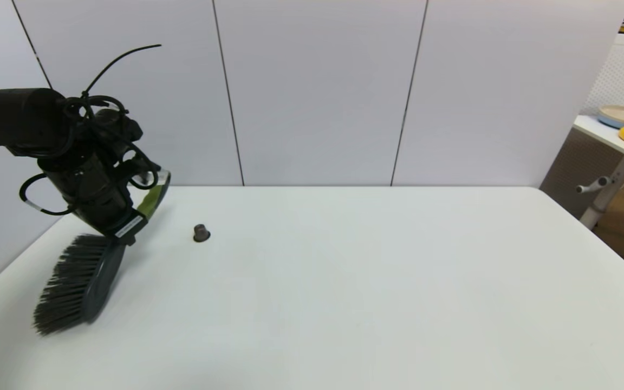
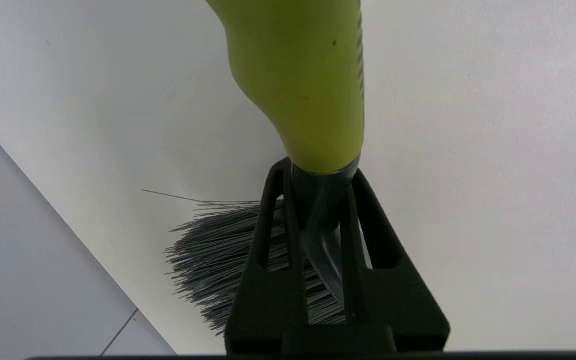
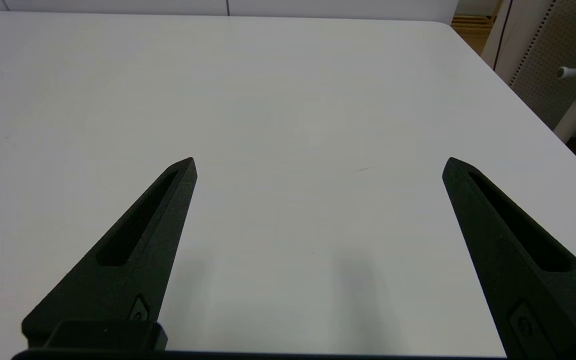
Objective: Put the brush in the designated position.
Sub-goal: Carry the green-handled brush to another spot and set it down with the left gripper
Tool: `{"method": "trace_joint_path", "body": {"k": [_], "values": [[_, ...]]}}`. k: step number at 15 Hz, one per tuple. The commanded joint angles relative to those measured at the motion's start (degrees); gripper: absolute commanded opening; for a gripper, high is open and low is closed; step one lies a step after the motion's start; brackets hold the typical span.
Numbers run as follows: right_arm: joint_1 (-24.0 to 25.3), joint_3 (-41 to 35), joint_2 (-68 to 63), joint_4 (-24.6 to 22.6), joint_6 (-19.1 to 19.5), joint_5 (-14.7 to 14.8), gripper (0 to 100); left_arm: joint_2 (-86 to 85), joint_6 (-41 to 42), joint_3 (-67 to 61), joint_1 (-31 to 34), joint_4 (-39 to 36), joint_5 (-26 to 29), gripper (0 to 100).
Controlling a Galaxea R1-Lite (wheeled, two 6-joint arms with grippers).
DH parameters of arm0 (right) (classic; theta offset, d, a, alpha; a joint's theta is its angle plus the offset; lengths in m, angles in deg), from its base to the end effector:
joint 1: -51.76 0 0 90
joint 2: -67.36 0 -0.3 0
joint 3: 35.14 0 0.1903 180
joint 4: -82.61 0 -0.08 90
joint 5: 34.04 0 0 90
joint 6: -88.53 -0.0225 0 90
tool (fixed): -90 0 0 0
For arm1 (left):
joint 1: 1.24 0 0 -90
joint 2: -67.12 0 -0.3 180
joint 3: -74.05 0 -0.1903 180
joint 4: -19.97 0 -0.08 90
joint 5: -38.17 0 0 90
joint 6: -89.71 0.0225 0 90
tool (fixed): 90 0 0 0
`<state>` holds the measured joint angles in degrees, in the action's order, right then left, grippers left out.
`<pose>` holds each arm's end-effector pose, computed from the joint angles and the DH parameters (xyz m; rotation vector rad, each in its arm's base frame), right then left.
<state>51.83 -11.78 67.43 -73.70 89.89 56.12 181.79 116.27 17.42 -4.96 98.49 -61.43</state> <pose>-0.0229 -0.0001 0.0748 -0.0237 0.0046 -0.0015 0.3481 -0.0189 0.2055 0.5457 1.2155 -0.1936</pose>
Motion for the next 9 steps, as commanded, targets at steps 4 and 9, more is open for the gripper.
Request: {"method": "trace_joint_path", "body": {"k": [4,9], "values": [[0.0,-0.1,-0.1,0.0,0.0,0.0,100,11.8,-0.1,11.1,-0.1,1.3,3.1,0],[0.0,-0.1,-0.1,0.0,0.0,0.0,100,15.0,0.1,12.6,0.0,1.2,3.5,0]]}}
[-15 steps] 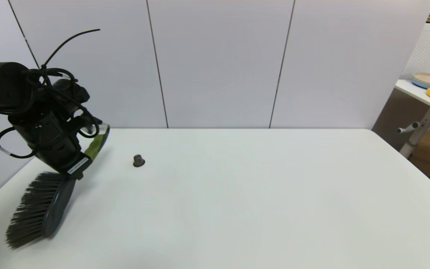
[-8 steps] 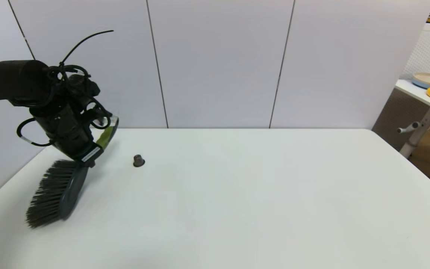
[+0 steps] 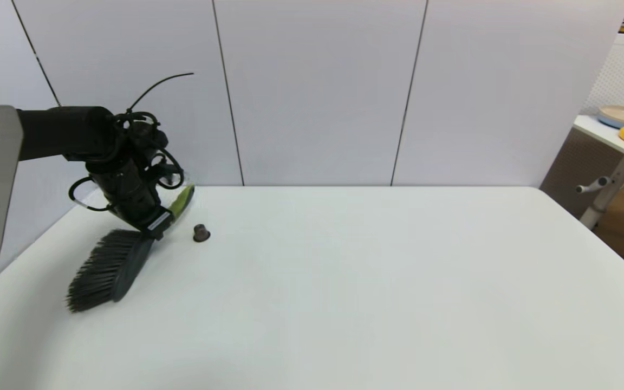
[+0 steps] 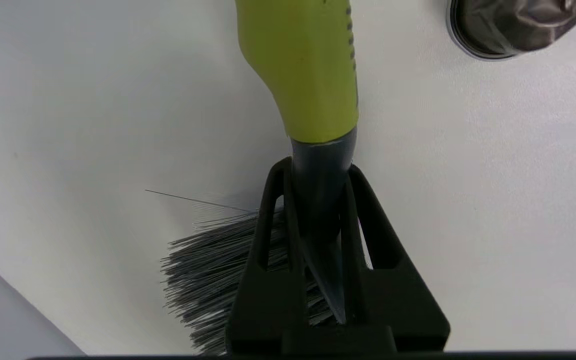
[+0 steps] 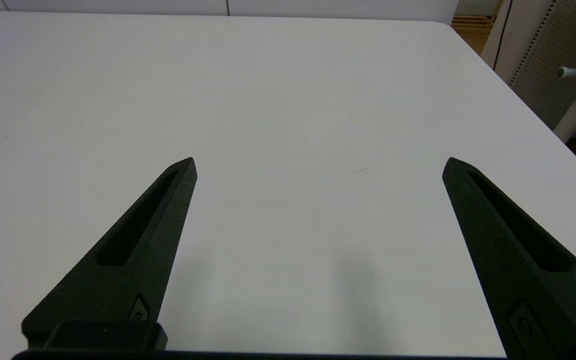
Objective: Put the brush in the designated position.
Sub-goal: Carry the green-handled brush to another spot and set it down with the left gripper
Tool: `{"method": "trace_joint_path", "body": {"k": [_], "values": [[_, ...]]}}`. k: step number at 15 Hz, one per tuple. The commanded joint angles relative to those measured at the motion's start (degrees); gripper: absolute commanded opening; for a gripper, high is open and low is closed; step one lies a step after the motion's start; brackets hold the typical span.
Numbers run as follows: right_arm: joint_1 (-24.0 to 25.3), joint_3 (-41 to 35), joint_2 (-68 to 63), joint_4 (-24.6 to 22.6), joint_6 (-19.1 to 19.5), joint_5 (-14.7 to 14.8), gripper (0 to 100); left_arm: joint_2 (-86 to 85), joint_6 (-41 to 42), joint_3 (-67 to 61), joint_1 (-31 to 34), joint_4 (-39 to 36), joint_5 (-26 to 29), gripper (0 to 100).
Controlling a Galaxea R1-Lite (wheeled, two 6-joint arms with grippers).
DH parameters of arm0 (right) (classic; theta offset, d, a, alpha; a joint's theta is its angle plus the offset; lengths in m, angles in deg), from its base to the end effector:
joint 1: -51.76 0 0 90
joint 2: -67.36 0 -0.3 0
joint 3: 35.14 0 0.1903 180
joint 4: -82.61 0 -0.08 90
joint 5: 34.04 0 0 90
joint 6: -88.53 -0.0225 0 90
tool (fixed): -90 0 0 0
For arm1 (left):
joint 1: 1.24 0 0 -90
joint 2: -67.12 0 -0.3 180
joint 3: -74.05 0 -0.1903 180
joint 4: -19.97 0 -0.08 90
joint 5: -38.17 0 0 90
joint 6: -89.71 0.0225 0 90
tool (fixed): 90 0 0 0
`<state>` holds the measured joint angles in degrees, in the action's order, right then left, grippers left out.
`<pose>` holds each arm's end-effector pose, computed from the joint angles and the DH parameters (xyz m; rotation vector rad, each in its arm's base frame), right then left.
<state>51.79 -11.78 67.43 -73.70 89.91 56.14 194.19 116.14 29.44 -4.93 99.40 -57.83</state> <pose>-0.0229 -0.0001 0.0748 -0.0241 0.0046 -0.0026 0.4016 -0.0235 0.1700 0.5050 1.2267 -0.2517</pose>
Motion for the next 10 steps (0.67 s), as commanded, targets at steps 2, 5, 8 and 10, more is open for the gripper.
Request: {"method": "trace_joint_path", "body": {"k": [2,5,8,10], "values": [[0.1,-0.1,-0.1,0.0,0.0,0.0,100,2.9,0.3,0.6,0.0,0.2,-0.1,0],[0.1,-0.1,-0.1,0.0,0.0,0.0,100,2.9,0.3,0.6,0.0,0.1,-0.2,0],[0.1,-0.1,-0.1,0.0,0.0,0.0,100,3.0,0.5,0.6,0.0,-0.1,-0.2,0],[0.0,-0.1,-0.1,0.0,0.0,0.0,100,3.4,0.6,0.5,0.0,0.1,-0.1,0]]}}
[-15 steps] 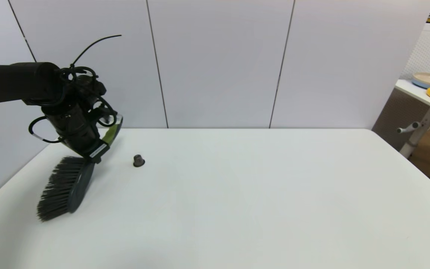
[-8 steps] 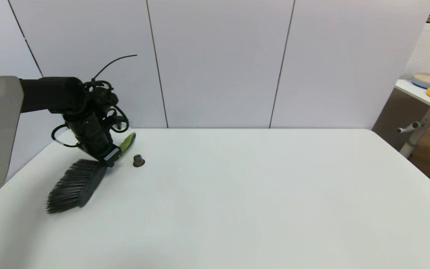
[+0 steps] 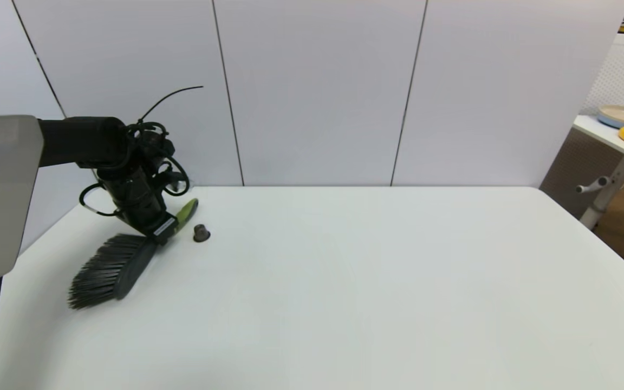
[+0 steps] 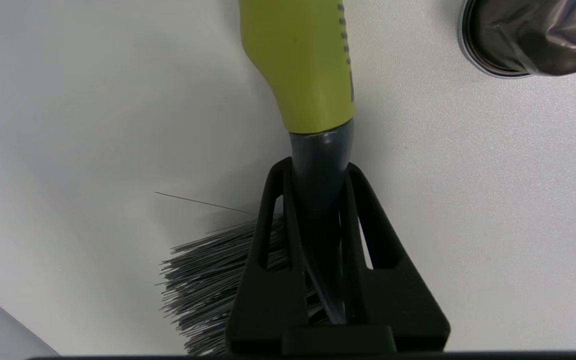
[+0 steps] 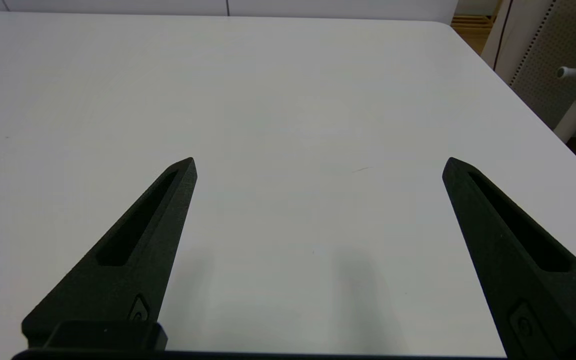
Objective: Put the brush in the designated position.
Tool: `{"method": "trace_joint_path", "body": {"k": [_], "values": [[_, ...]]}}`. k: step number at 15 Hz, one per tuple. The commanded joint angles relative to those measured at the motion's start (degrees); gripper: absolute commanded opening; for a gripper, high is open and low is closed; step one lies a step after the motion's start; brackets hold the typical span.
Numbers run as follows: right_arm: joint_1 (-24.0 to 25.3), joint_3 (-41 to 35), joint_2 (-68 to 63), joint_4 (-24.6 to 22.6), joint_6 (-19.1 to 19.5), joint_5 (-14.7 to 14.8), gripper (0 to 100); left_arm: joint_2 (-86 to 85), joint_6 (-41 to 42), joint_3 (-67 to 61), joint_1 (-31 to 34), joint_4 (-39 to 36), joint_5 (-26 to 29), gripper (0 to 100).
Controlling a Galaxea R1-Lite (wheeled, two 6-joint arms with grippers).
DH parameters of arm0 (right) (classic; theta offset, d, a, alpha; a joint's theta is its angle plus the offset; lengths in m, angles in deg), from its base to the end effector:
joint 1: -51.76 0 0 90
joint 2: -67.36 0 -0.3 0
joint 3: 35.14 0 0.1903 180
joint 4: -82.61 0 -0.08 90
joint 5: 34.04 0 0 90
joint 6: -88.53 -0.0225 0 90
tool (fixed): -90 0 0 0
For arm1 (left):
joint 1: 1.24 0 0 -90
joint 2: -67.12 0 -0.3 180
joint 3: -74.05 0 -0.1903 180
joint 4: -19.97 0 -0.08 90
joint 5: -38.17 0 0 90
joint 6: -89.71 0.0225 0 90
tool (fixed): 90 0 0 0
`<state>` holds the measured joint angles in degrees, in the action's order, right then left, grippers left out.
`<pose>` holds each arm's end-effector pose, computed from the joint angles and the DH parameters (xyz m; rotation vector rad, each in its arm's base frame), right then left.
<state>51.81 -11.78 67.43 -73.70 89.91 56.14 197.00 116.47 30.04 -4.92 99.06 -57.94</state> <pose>-0.0229 -0.0001 0.0748 -0.0241 0.0046 -0.0022 0.4108 -0.0240 0.1526 0.5105 1.2587 -0.2614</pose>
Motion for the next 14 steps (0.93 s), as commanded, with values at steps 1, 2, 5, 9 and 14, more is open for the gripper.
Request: {"method": "trace_joint_path", "body": {"k": [1,2,5,9,14], "values": [[0.0,-0.1,-0.1,0.0,0.0,0.0,100,0.6,0.2,-0.2,-0.1,0.5,-0.1,0],[0.0,-0.1,-0.1,0.0,0.0,0.0,100,0.6,0.1,-0.1,-0.1,0.3,-0.1,100],[0.0,-0.1,-0.1,0.0,0.0,0.0,100,0.6,0.2,0.0,-0.1,-0.4,0.0,100],[0.0,-0.1,-0.1,0.0,0.0,0.0,100,-2.7,0.0,0.0,-0.9,0.6,0.0,100],[0.0,-0.1,-0.1,0.0,0.0,0.0,100,-20.4,-0.1,0.0,-6.7,0.0,-2.2,100]]}}
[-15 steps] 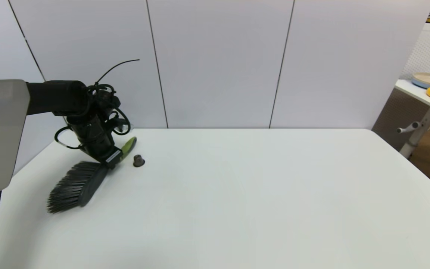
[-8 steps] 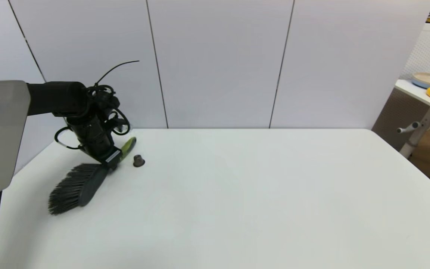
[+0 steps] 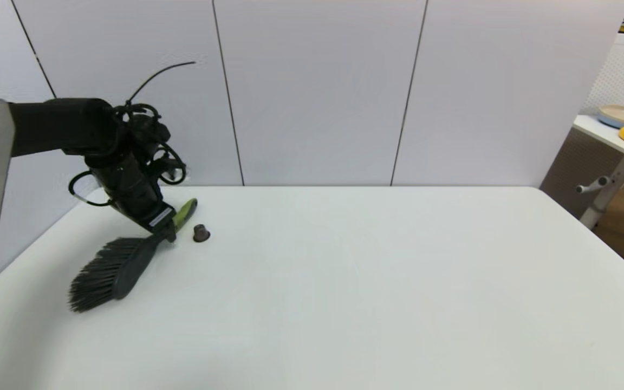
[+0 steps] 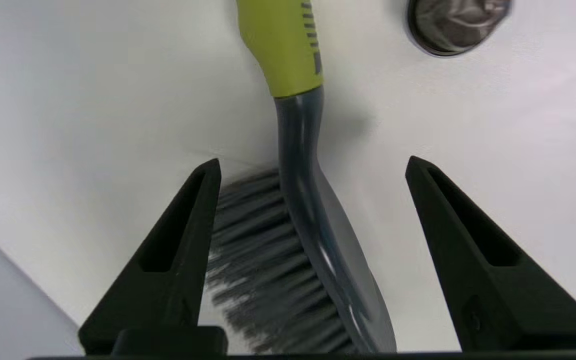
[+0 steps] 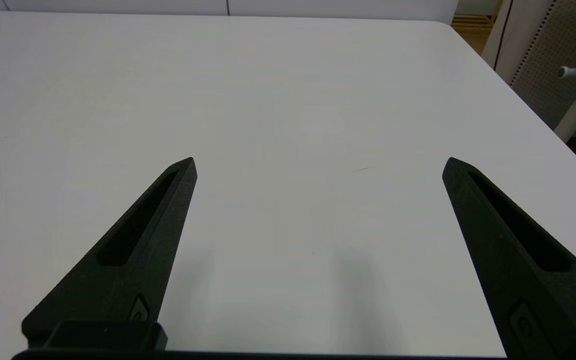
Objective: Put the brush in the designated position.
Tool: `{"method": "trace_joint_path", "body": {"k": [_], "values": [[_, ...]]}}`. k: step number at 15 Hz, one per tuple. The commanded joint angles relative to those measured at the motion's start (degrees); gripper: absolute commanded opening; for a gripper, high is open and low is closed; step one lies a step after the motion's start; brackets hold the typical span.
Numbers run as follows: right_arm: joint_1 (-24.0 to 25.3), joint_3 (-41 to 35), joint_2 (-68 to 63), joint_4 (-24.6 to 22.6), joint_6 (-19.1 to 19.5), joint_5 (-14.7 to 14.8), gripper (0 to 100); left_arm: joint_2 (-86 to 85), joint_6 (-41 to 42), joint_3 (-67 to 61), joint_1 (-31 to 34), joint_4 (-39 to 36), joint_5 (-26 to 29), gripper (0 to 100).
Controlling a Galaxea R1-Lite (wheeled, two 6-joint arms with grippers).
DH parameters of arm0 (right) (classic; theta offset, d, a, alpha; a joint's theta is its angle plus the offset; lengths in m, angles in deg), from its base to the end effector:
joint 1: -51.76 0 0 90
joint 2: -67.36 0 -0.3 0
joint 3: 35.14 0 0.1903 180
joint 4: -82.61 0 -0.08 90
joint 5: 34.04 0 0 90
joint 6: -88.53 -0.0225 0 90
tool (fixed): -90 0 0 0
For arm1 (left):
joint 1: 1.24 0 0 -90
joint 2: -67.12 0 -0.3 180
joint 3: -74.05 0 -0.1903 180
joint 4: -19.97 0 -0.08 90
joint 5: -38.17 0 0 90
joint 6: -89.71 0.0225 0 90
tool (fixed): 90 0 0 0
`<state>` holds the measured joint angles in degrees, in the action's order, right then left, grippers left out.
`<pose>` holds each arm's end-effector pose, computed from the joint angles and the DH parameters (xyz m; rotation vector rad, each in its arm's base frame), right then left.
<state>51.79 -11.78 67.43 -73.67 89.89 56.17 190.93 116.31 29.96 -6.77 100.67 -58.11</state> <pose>-0.0229 -0.0001 0.0748 -0.0237 0.0051 -0.0031 0.3888 -0.0352 0.1938 0.5305 1.1768 -0.2662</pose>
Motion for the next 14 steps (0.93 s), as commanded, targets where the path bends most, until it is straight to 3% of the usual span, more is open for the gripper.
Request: {"method": "trace_joint_path", "body": {"k": [1,4,7,10,14], "values": [[0.1,-0.1,-0.1,0.0,0.0,0.0,100,-18.1,-0.1,-0.2,-7.0,-2.6,-5.0,100],[0.1,-0.1,-0.1,0.0,0.0,0.0,100,-30.9,-2.8,-0.1,-15.7,-5.4,-16.9,100],[0.1,-0.1,-0.1,0.0,0.0,0.0,100,-41.0,-2.9,-1.3,-21.7,-7.5,-20.4,100],[0.1,-0.1,-0.1,0.0,0.0,0.0,100,-53.4,-2.8,-8.7,-19.9,-7.6,-19.9,100],[0.1,-0.1,-0.1,0.0,0.0,0.0,100,-73.3,-3.6,-34.0,-10.6,-17.4,-8.4,100]]}}
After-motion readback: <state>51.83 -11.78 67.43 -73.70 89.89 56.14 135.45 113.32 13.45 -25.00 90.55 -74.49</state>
